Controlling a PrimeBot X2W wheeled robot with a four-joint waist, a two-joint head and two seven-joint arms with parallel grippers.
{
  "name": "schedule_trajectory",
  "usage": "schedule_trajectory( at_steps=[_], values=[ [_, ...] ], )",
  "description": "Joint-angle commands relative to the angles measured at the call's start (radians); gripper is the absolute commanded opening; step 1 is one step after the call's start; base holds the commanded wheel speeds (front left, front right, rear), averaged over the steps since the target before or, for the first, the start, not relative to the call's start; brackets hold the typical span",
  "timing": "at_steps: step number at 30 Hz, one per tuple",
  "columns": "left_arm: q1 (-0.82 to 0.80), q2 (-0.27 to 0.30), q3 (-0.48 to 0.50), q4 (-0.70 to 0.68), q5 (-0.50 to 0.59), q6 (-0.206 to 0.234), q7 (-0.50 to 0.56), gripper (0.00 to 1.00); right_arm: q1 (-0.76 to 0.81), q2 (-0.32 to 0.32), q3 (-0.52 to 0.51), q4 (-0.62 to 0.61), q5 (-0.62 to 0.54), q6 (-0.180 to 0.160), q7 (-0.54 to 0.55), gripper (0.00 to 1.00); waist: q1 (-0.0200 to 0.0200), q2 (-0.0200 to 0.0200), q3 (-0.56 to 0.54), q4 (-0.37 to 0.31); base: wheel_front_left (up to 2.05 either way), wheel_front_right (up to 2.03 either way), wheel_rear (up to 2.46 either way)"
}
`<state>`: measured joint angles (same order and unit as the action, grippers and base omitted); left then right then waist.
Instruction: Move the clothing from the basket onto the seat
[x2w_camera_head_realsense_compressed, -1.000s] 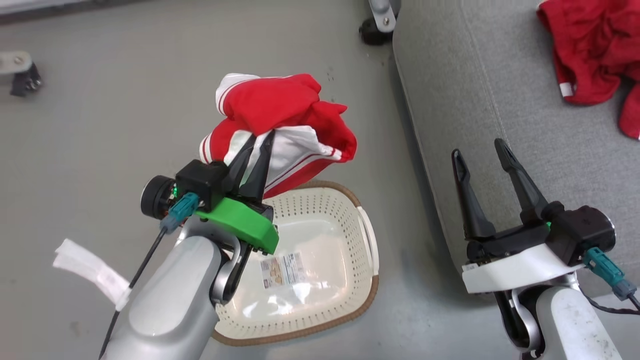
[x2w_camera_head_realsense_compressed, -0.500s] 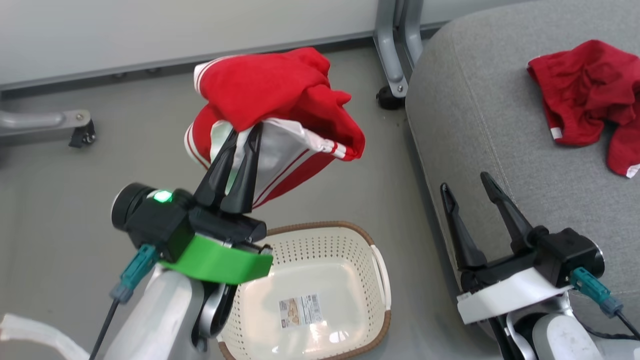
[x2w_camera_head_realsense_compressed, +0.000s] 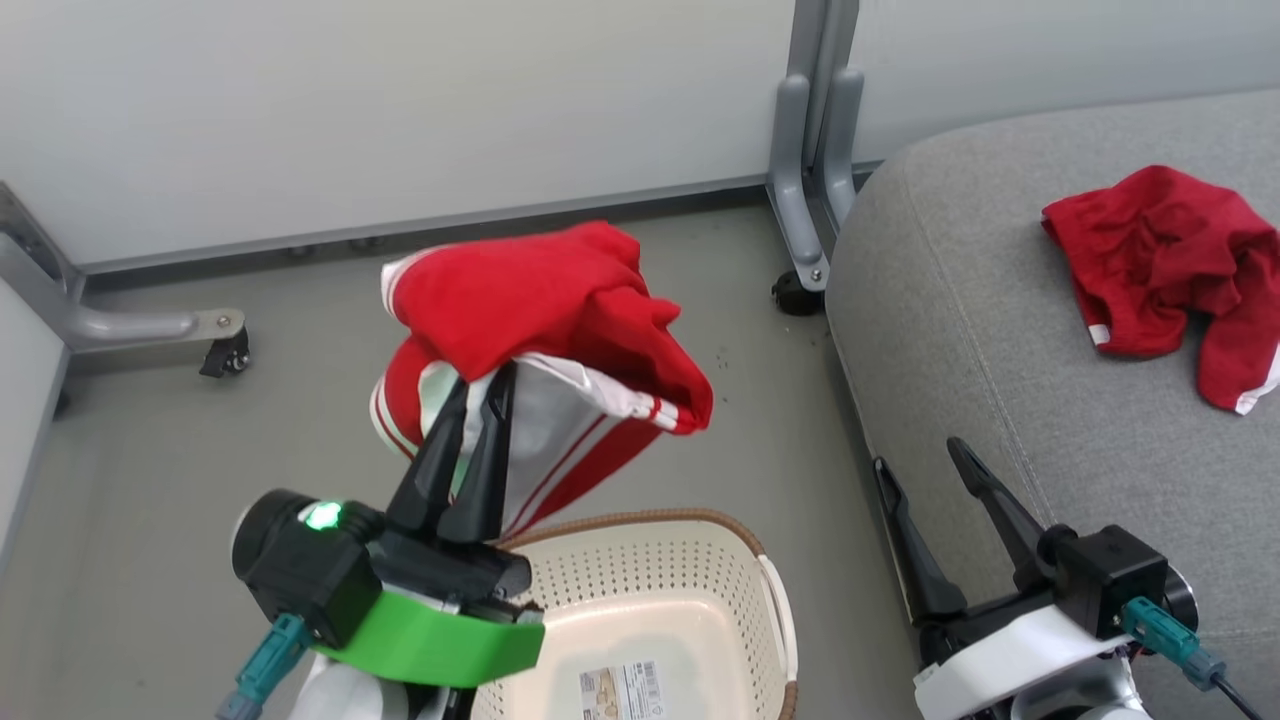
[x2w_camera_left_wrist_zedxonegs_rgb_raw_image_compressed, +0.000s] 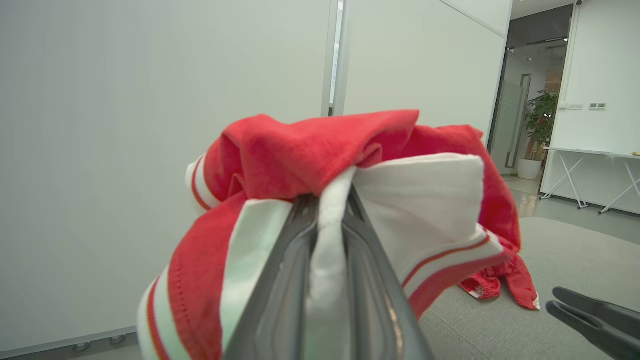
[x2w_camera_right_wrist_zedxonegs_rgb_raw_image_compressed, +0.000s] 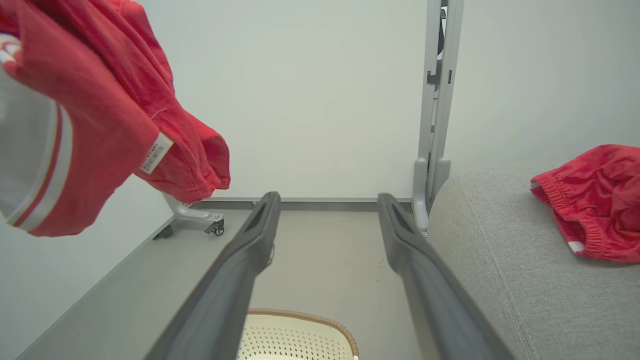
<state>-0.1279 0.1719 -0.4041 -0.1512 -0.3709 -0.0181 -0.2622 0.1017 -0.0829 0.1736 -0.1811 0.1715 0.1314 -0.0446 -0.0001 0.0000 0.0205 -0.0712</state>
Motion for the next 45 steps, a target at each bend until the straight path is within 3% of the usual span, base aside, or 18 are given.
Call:
schedule_trajectory(
  at_steps=[1,30,34,45],
  values=[
    [0.023,-0.005,0.004,0.003,0.005,-0.009,-0.003,0.00,0.020,-0.001,0.001,-0.007,0.005,-0.001,0.006,1.00,0.0001,0.0000,-0.024,0.008,0.00,0.00,0.00],
    [0.077,-0.052,0.022,0.026,0.044,-0.069,-0.003,0.00,0.050,0.002,0.030,-0.015,0.021,-0.001,0.016,1.00,0.0001,0.0000,-0.047,0.023,0.00,0.00,0.00],
    [0.069,-0.055,0.019,0.023,0.045,-0.073,-0.003,0.00,0.023,-0.022,0.081,-0.011,0.034,-0.001,0.025,1.00,0.0001,0.0000,-0.039,0.031,0.00,0.00,0.00],
    [0.040,-0.068,-0.006,0.028,0.042,-0.089,-0.003,0.00,-0.194,-0.087,0.346,0.057,0.152,-0.001,0.004,1.00,0.0001,0.0000,-0.020,0.063,0.00,0.00,0.00]
  ],
)
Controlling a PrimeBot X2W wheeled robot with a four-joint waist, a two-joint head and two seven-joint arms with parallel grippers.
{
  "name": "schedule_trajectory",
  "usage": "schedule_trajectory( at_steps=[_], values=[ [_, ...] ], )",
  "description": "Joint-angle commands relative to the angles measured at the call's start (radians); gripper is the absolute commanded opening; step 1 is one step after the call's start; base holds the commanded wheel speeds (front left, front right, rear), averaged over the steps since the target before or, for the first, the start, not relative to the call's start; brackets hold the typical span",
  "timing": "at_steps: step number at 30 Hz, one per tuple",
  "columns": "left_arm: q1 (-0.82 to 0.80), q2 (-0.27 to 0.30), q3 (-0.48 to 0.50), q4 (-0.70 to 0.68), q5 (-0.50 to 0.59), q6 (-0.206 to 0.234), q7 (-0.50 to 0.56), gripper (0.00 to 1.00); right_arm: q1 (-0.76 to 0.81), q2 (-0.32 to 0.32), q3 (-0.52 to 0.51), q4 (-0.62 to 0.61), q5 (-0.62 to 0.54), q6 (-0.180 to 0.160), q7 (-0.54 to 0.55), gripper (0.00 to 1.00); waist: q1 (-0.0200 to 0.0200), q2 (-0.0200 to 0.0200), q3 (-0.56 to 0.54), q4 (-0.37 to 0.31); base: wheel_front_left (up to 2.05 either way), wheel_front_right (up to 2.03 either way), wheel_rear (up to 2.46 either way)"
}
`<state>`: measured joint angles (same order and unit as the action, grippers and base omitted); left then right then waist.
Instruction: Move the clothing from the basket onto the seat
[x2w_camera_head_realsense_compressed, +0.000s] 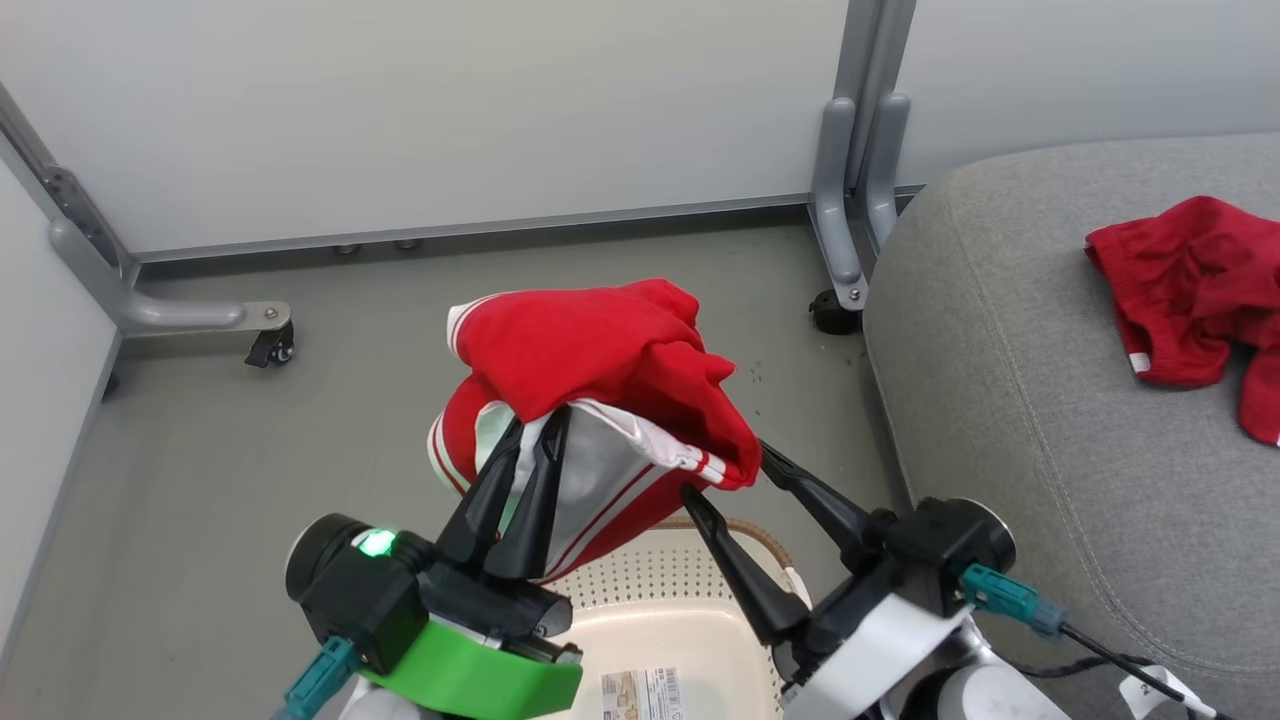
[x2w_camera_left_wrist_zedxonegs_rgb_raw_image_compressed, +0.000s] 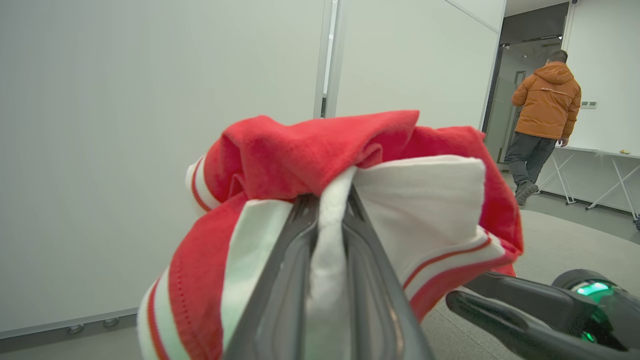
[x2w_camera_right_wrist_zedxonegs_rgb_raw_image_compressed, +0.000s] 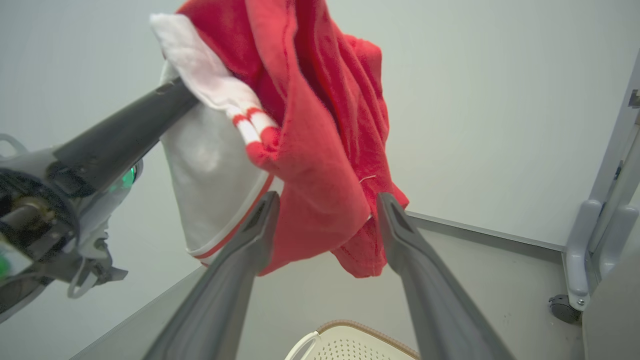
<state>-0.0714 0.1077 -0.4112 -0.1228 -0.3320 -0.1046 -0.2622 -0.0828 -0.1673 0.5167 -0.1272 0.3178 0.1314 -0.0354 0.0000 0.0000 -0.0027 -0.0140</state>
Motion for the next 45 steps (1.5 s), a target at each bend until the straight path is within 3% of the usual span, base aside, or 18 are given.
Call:
schedule_trajectory(
  at_steps=[1,13,14,16,17,37,39,40,45],
  values=[
    [-0.020,-0.005,-0.003,0.002,0.002,-0.005,-0.003,0.00,-0.036,-0.006,0.025,0.016,0.015,-0.001,-0.012,1.00,0.0000,0.0000,0.004,0.010,0.00,0.00,0.00],
    [-0.036,-0.005,-0.036,0.015,-0.004,-0.018,-0.003,0.00,-0.219,0.013,0.173,0.152,0.122,-0.001,-0.069,1.00,0.0000,0.0000,0.008,0.038,0.00,0.00,0.00],
    [-0.036,-0.005,-0.036,0.015,-0.005,-0.018,-0.003,0.00,-0.229,0.015,0.181,0.165,0.129,-0.001,-0.070,0.73,0.0000,0.0000,0.008,0.039,0.00,0.00,0.00],
    [-0.036,-0.007,-0.036,0.014,-0.007,-0.019,-0.003,0.00,-0.248,0.017,0.195,0.187,0.144,-0.001,-0.077,0.07,0.0000,0.0000,0.007,0.039,0.00,0.00,0.00],
    [-0.035,-0.008,-0.035,0.013,-0.008,-0.020,-0.003,0.00,-0.256,0.019,0.199,0.198,0.150,-0.001,-0.081,0.00,0.0000,0.0000,0.007,0.039,0.00,0.00,0.00],
    [-0.029,-0.006,-0.036,0.028,-0.011,-0.025,-0.003,0.00,-0.306,0.007,0.228,0.268,0.203,-0.001,-0.128,0.00,0.0000,0.0000,0.006,0.035,0.00,0.00,0.00],
    [-0.029,-0.007,-0.036,0.029,-0.011,-0.025,-0.003,0.85,-0.310,0.006,0.224,0.269,0.202,-0.001,-0.131,0.00,0.0000,0.0000,0.007,0.034,0.00,0.00,0.00],
    [-0.029,-0.006,-0.040,0.033,-0.010,-0.025,-0.004,1.00,-0.311,0.006,0.218,0.271,0.200,-0.001,-0.134,0.00,0.0000,0.0000,0.006,0.034,0.00,0.00,0.00],
    [-0.028,0.018,-0.065,0.043,0.014,-0.023,0.020,1.00,-0.313,0.008,0.185,0.283,0.188,-0.001,-0.143,0.00,0.0000,0.0000,0.005,0.028,0.00,0.00,0.00]
  ],
)
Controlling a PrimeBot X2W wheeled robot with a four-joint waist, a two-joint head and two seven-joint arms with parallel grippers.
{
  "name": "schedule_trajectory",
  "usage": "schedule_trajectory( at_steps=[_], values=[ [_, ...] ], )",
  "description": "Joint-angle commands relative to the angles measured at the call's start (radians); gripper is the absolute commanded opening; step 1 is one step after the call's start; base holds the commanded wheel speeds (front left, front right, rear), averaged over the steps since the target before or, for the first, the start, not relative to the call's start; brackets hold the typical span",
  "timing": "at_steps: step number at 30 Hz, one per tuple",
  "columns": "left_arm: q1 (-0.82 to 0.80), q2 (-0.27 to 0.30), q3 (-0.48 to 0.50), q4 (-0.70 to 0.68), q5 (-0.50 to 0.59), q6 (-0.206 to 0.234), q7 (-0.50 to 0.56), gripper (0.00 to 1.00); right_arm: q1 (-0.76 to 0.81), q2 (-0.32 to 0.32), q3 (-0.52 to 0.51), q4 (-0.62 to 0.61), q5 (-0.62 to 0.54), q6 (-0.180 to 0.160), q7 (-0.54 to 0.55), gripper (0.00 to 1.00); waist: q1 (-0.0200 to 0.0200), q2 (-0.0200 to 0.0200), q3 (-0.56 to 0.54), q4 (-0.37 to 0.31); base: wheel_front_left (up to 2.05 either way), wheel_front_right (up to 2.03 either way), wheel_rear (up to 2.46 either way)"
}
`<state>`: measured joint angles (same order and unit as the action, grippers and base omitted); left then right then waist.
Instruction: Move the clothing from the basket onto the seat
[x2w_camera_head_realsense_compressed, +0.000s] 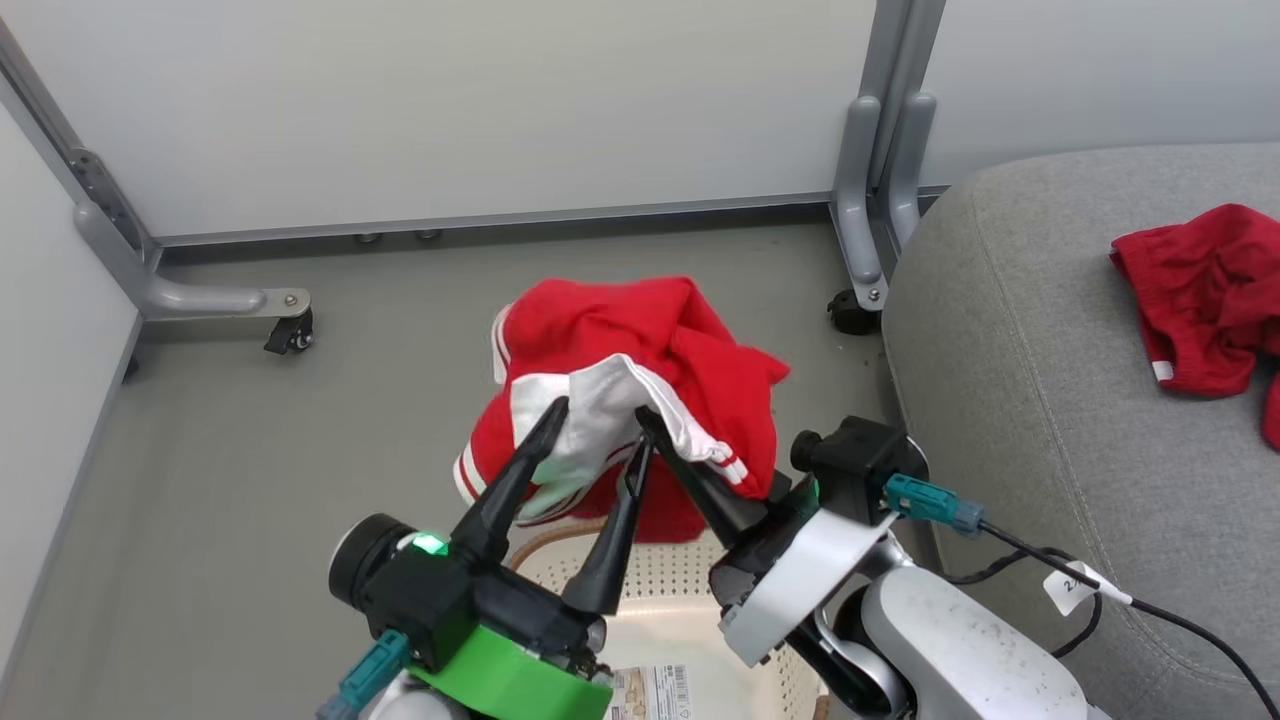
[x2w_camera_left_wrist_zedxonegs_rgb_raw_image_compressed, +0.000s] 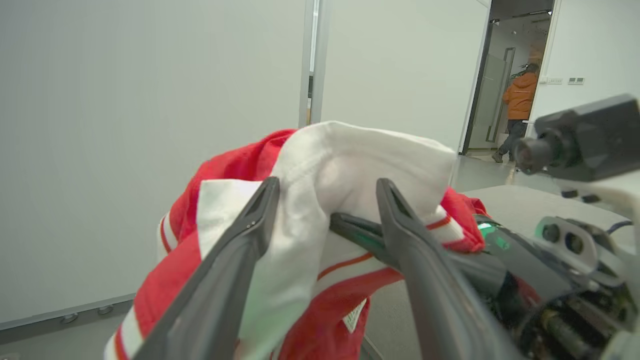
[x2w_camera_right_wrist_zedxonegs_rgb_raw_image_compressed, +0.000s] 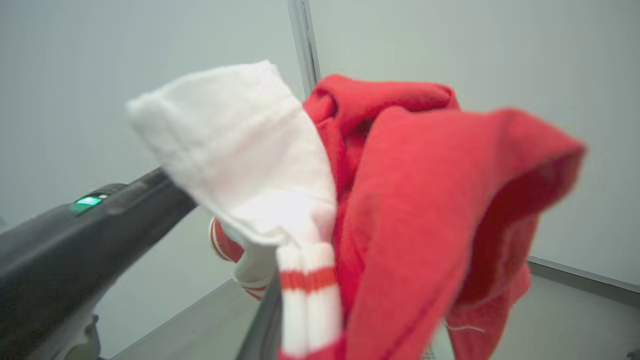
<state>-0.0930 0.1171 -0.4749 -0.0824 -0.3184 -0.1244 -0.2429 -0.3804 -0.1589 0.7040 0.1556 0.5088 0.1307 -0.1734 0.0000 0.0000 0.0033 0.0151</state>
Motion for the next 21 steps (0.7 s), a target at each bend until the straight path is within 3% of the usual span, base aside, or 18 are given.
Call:
schedule_trajectory(
  at_steps=[1,11,21],
  values=[
    [-0.001,0.016,-0.010,0.003,0.005,-0.004,0.017,1.00,-0.018,-0.002,-0.009,0.004,-0.007,0.000,-0.007,0.00,0.0000,0.0000,-0.001,-0.003,0.00,0.00,0.00],
    [0.063,0.088,-0.103,-0.016,0.001,-0.005,0.134,1.00,-0.009,-0.027,-0.072,0.054,-0.031,0.000,-0.010,0.00,0.0000,0.0000,-0.005,-0.011,0.00,0.00,0.00],
    [0.088,0.122,-0.148,-0.003,0.011,0.011,0.161,1.00,0.026,-0.031,-0.094,0.084,-0.040,0.000,-0.005,0.00,0.0000,0.0000,-0.001,-0.035,0.00,0.00,0.00]
  ],
)
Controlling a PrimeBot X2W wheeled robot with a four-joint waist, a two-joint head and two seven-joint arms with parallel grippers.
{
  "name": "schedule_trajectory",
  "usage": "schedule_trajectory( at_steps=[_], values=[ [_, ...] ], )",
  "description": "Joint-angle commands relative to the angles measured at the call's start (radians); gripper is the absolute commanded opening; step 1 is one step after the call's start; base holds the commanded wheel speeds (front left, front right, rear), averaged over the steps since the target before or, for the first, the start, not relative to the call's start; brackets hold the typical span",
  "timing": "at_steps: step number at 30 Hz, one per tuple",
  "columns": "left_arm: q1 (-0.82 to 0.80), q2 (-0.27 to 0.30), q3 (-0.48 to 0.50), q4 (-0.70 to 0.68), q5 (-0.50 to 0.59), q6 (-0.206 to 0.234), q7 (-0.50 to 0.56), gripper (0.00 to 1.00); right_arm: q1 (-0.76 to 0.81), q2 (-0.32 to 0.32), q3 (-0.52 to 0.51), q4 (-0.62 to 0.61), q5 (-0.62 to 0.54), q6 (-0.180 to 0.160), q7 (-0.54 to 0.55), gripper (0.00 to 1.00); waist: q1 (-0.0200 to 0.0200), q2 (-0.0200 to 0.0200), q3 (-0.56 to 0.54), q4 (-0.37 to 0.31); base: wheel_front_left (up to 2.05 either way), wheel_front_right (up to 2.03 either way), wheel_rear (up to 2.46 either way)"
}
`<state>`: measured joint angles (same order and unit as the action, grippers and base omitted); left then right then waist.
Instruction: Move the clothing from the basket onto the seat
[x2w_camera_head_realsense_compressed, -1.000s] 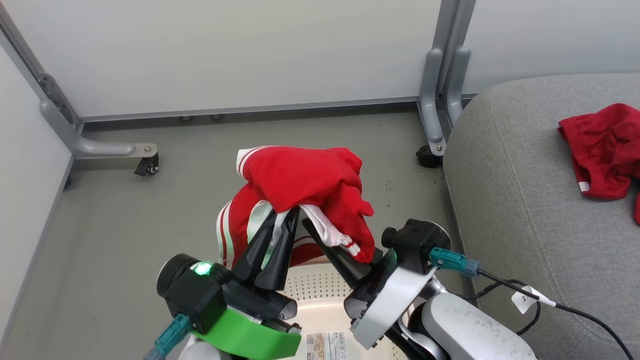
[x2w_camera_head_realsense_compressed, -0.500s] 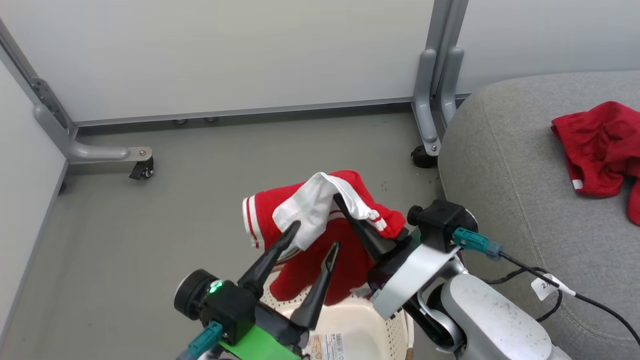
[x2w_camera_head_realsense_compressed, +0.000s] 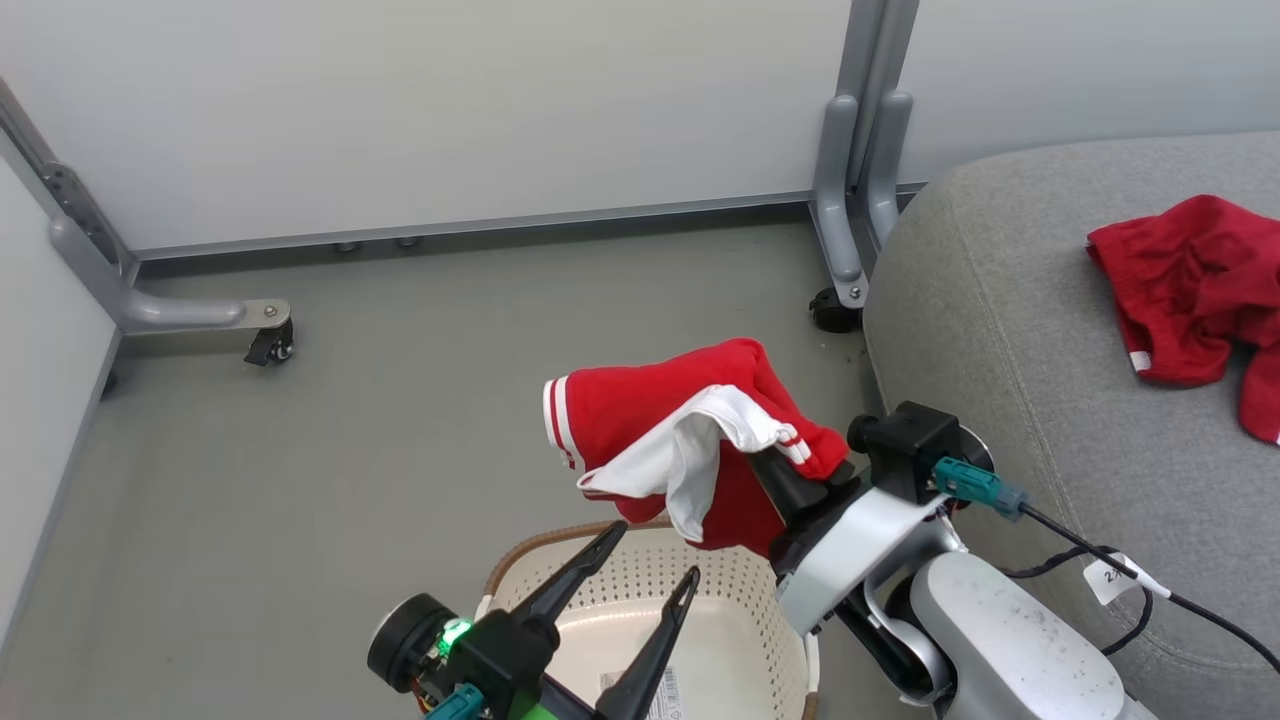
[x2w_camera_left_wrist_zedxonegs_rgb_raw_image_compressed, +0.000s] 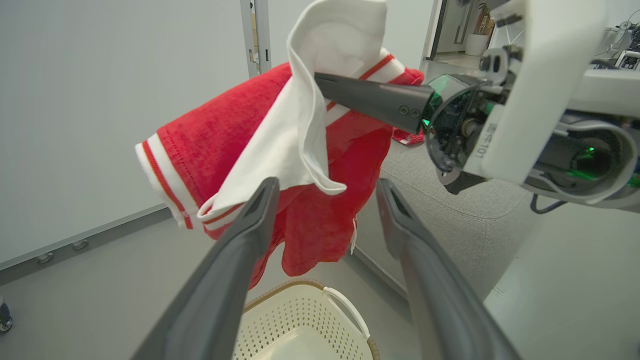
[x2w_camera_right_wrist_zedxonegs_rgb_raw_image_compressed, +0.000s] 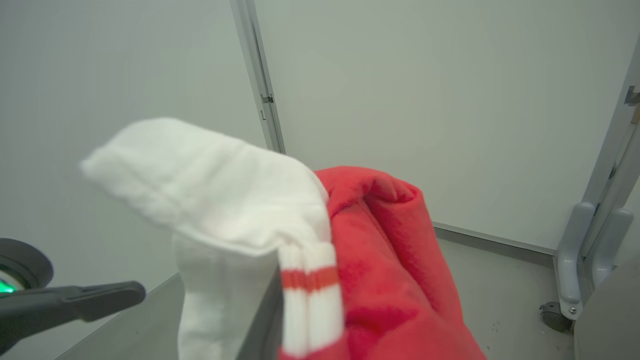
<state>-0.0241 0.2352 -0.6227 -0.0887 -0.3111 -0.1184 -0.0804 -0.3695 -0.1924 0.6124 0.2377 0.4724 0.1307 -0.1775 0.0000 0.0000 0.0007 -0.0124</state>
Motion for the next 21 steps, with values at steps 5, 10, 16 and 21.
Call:
schedule_trajectory(
  at_steps=[5,10,16,21],
  values=[
    [0.012,0.009,-0.007,0.008,0.009,0.011,0.002,1.00,0.013,0.005,-0.005,0.007,-0.008,0.000,0.001,0.00,0.0000,0.0000,0.016,-0.046,0.00,0.00,0.00],
    [-0.013,0.016,-0.006,0.008,0.015,0.016,0.002,1.00,-0.005,0.005,-0.010,0.000,-0.013,0.000,0.002,0.00,0.0000,0.0000,0.045,-0.107,0.00,0.00,0.00],
    [-0.040,0.023,-0.006,0.007,0.021,0.021,-0.002,1.00,-0.021,0.003,-0.025,-0.007,-0.020,0.000,-0.004,0.00,0.0000,0.0000,0.084,-0.203,0.00,0.00,0.00],
    [-0.064,0.028,-0.010,0.008,0.026,0.020,-0.001,1.00,-0.029,0.002,-0.043,-0.005,-0.021,0.000,-0.013,0.00,0.0000,0.0000,0.116,-0.290,0.00,0.00,0.00]
  ],
)
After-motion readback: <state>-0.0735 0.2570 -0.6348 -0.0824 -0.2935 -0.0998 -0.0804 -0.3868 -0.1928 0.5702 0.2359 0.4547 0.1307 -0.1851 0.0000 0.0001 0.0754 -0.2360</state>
